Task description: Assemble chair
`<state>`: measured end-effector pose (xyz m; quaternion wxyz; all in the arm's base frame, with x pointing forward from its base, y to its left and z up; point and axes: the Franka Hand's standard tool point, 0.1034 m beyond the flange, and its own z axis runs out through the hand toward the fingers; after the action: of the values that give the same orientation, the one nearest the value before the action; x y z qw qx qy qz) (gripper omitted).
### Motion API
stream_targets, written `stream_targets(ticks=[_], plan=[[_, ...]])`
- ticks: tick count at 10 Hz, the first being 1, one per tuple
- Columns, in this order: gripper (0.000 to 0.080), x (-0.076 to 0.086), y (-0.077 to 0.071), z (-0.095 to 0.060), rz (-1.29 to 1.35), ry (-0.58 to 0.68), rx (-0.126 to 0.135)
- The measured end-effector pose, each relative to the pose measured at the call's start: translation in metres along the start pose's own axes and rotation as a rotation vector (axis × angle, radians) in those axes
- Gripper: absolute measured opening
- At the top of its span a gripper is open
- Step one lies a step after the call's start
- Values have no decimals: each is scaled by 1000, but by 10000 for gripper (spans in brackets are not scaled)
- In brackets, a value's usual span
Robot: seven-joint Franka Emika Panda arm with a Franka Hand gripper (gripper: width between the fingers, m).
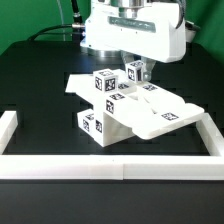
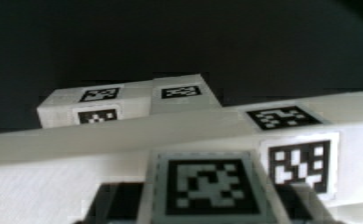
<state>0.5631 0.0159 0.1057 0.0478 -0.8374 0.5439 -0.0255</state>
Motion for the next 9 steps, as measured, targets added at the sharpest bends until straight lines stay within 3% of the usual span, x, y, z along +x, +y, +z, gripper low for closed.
stream_targets(ticks=[2,3,4,5,6,7,9], plan=[[271,-2,-2,0,96,3,8],[348,-2,-2,0,66,3,8],[348,-2,-2,0,41,3,7],[524,-2,-2,1,42,3,7],[524,-3,-1,1,2,-1,-1],[623,-3,-1,1,-108,-2,-2],[641,-3,-2,0,-294,-3,-3]])
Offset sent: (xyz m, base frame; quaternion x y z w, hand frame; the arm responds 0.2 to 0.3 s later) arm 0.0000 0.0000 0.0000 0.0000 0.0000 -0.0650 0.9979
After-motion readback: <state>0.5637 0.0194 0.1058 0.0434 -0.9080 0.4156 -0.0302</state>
